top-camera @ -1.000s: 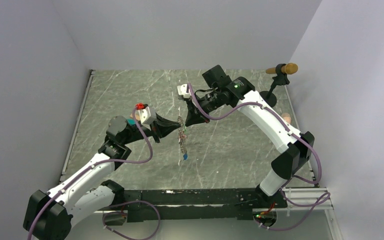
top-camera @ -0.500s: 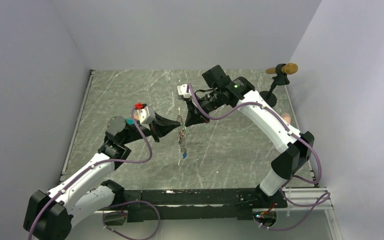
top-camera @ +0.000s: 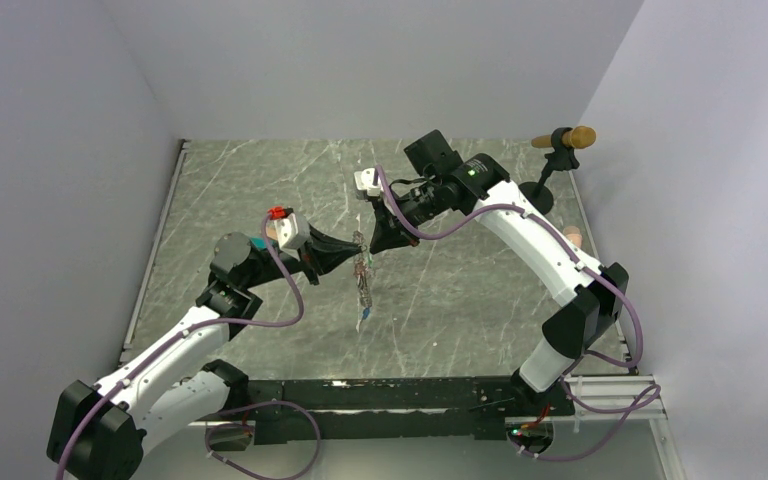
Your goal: Put the keys on the keyring
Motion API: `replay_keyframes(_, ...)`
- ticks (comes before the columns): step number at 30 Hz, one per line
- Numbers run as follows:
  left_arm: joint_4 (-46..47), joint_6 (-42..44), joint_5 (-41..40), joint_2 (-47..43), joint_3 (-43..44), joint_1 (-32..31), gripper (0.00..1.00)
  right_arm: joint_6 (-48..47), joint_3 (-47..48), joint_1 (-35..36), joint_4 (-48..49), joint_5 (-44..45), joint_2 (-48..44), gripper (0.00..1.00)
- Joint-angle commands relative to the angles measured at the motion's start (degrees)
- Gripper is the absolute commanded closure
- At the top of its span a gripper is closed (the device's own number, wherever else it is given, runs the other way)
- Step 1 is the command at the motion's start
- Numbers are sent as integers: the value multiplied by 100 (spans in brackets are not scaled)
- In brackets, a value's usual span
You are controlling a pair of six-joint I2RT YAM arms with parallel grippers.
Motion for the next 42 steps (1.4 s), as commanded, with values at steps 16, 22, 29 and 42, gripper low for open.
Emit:
replay_keyframes(16, 436, -95, 144, -11, 25, 24, 100, -171, 276, 26, -95, -245, -9, 100)
replay_keyframes(22, 426, -46, 123, -72, 5, 29, 100, -256, 265, 25, -156, -246, -7, 100)
replay_keyframes(29, 464, -64, 149, -83, 2, 33, 100, -272, 273, 25, -169, -246, -6, 100)
replay_keyframes(42, 525, -114, 279, 2, 19, 41, 100, -280, 302, 27, -190, -281, -3, 100)
